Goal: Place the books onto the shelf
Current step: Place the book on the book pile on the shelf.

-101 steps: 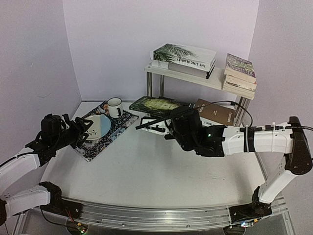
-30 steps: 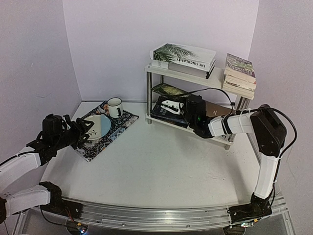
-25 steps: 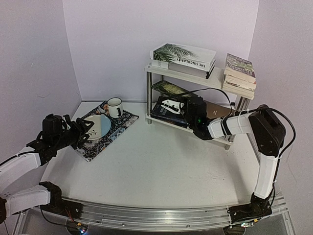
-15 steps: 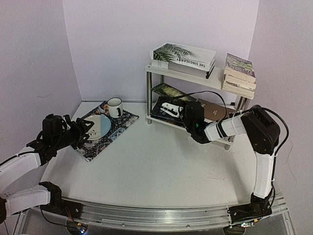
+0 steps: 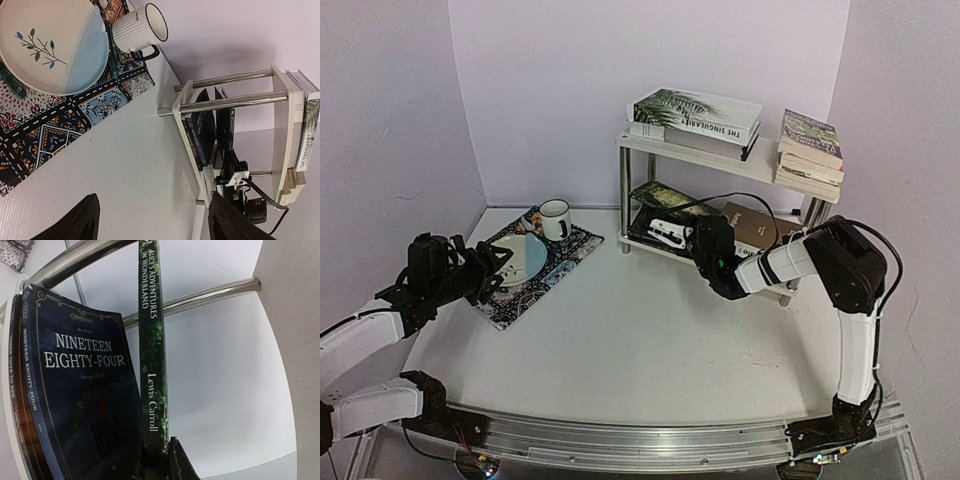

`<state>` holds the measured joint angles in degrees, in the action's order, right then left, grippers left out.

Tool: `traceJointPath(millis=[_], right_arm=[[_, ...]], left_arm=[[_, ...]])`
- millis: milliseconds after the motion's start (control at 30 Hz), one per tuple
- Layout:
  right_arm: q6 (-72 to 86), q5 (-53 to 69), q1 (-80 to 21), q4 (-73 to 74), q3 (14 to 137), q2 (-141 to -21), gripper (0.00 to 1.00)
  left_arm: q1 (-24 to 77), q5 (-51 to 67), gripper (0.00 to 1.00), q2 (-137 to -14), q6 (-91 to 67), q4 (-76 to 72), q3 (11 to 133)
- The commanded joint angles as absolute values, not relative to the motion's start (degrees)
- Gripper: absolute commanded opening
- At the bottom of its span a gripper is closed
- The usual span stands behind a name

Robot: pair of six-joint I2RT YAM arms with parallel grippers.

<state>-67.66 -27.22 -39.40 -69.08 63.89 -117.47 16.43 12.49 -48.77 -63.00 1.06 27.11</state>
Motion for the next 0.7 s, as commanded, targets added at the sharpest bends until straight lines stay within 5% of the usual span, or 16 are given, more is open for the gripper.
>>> traceJointPath(millis=[0,100,200,400,667], right_arm=[[-66.87,-28.03,-39.73,-85.51,64.31,-117.83,0.0],[-67.05,-28.12,-39.82,-86.06,64.01,-118.27,0.03],[-67.31,-28.25,-40.03,-86.56,63.5,-118.39,0.17],[-68.66,-27.41,-40.59,-86.75,61.94,-118.28,0.78],[-66.24,-27.8,-40.87,-78.66,61.54,-116.38,0.87]], left_arm=[[16.09,13.43,0.76,-48.78,-62.67,0.26,27.85],[16.08,13.53,0.76,-48.8,-62.67,0.26,27.95],[16.09,13.43,0.76,-48.67,-62.67,0.26,27.88],[16.09,13.52,0.75,-48.74,-62.74,0.25,27.82],[16.12,13.65,0.75,-48.31,-62.75,0.26,27.62]])
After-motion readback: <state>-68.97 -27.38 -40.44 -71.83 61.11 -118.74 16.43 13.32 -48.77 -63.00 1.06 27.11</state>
